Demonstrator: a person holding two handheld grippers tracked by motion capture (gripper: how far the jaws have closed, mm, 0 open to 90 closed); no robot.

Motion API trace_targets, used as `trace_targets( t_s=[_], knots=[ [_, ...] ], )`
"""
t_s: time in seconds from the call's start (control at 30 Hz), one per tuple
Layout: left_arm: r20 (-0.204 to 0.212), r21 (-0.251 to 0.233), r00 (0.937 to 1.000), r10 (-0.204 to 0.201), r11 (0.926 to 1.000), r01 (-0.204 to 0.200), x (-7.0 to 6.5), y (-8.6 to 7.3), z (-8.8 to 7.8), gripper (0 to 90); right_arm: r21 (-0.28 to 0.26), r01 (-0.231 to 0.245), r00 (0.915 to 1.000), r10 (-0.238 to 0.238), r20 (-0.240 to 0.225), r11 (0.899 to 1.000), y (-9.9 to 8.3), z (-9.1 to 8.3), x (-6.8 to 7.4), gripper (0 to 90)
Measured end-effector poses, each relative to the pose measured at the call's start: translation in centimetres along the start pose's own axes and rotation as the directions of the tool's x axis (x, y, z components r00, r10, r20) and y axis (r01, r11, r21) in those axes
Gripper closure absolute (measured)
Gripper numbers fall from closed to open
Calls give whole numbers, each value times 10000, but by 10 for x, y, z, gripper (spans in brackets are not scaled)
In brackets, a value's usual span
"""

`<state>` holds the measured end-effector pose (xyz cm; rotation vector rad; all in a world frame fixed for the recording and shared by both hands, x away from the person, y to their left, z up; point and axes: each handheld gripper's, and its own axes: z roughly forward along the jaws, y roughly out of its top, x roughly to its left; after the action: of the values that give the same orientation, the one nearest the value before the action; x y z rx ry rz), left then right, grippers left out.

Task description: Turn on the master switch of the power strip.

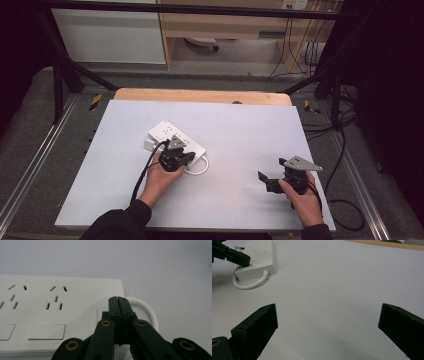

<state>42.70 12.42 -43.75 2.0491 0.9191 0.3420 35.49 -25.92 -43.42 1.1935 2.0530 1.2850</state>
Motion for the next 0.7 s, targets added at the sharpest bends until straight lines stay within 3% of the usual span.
trace_targets(
  t_s=[0.07,0.13,0.5,0.7],
  knots=[
    [-107,26,9998,179,9998,-179,-1,0,0,900,2,0,10000,0,-2,10000,0,0,0,29],
    [-50,6,10000,39,10000,-39,0,0,0,900,-2,2,10000,-2,15,10000,0,0,0,29],
    [-397,140,9991,114,9998,-108,-3,2,0,900,-22,8,10000,-8,12,10000,0,-1,-1,28],
    [-338,93,9994,15,10000,-12,-2,1,0,900,-20,11,10000,-11,-2,10000,0,-1,0,28]
  ],
)
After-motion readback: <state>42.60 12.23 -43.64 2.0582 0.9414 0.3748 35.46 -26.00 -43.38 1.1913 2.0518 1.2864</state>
